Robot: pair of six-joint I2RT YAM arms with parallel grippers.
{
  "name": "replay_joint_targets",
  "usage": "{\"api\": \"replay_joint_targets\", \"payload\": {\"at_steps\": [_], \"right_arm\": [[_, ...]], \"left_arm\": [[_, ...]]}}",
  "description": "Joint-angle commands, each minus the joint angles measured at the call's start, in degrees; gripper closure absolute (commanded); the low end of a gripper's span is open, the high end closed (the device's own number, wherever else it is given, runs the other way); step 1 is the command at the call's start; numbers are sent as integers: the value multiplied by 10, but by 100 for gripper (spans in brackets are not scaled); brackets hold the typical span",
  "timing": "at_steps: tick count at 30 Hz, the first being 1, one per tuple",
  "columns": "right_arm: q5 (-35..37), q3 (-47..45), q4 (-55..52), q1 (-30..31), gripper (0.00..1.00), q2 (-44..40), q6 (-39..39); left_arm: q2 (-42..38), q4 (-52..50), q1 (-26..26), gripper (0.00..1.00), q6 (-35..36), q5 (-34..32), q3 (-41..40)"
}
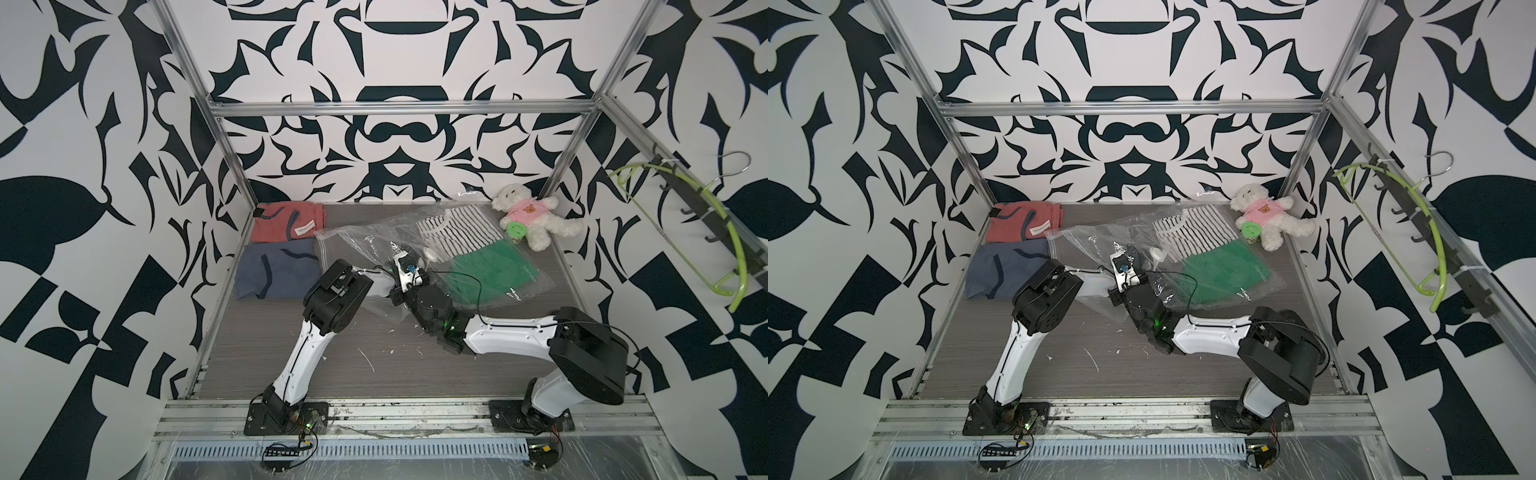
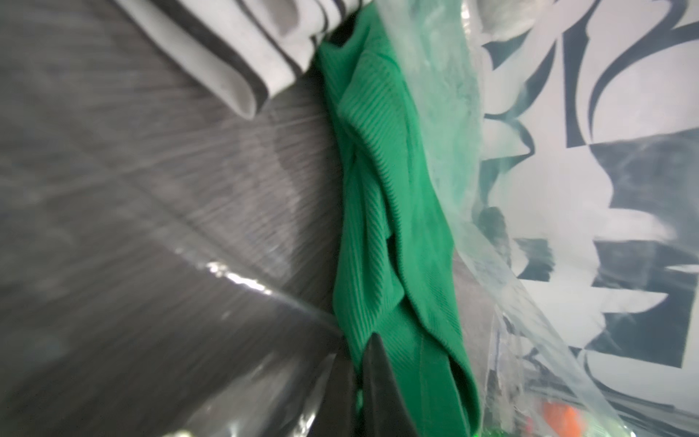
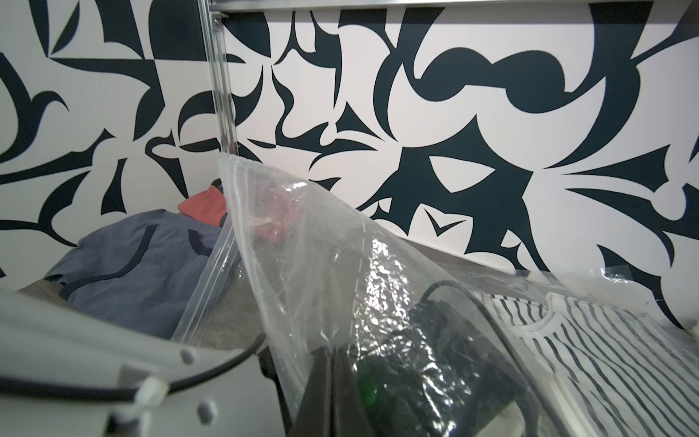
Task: Take the tank top out of the vacuum bag
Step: Take out the tank top from the vacuum bag.
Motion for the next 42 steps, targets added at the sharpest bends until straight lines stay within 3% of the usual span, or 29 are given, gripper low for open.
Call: {"api": "replay_joint_targets", "payload": {"at_steps": [1, 20, 28, 42], "right_arm": [[-7, -17, -47, 5, 100, 5, 3], [36, -31, -29, 5, 100, -2, 11], [72, -37, -28, 5, 100, -9, 12], [112, -43, -29, 4, 100, -16, 22]], "left_arm": [[-35, -93, 9, 100, 24, -30, -7], [-98, -98, 13, 100, 11, -67, -68], [-133, -130, 18, 100, 13, -132, -77], [-172, -155, 37, 100, 19, -161, -111]]}}
